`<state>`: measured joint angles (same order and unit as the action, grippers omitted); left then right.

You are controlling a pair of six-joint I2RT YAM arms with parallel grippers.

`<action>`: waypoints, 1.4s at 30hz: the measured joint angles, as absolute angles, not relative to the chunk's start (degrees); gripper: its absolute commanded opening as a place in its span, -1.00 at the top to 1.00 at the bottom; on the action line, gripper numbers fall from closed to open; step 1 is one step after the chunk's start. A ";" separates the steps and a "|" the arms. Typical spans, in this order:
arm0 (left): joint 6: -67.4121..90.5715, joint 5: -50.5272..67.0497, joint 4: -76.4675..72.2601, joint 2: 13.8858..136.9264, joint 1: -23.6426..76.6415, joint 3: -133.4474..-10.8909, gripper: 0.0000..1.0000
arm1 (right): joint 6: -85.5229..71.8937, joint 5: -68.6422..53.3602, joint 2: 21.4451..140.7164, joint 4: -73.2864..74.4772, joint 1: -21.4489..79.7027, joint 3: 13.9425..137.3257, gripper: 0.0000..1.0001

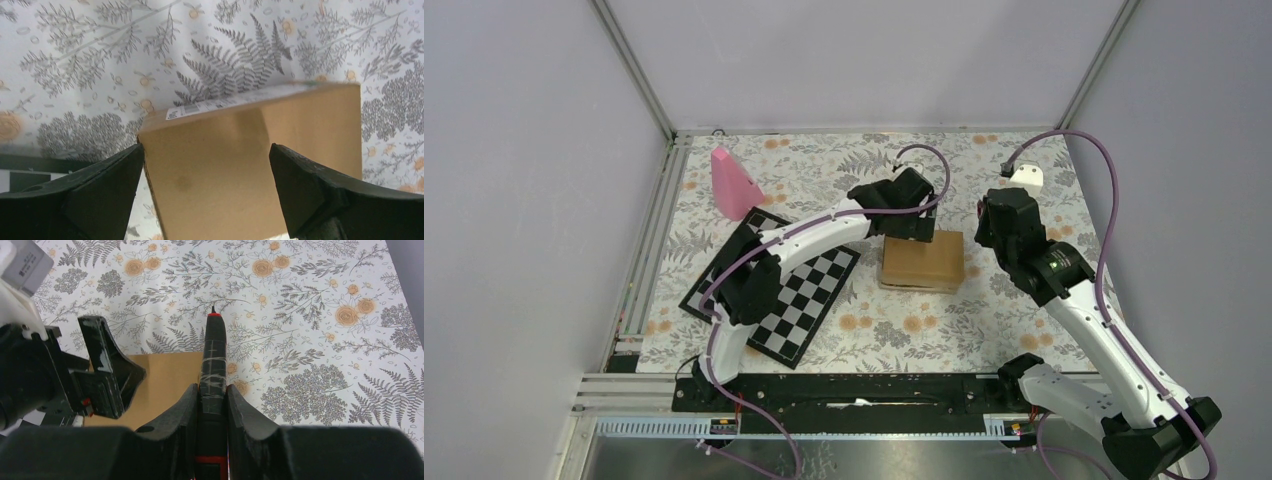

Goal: Unpack the express box
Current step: Adjust the express box at the center of the board.

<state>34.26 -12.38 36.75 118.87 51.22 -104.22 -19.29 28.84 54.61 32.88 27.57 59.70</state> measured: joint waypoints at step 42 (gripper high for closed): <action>12.49 -0.45 43.00 122.45 46.81 -110.02 -0.98 | -18.65 25.21 58.41 33.30 27.29 59.31 1.00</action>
<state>12.49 -0.45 43.00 122.45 46.81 -110.02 -18.65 25.21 58.41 33.30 27.29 59.31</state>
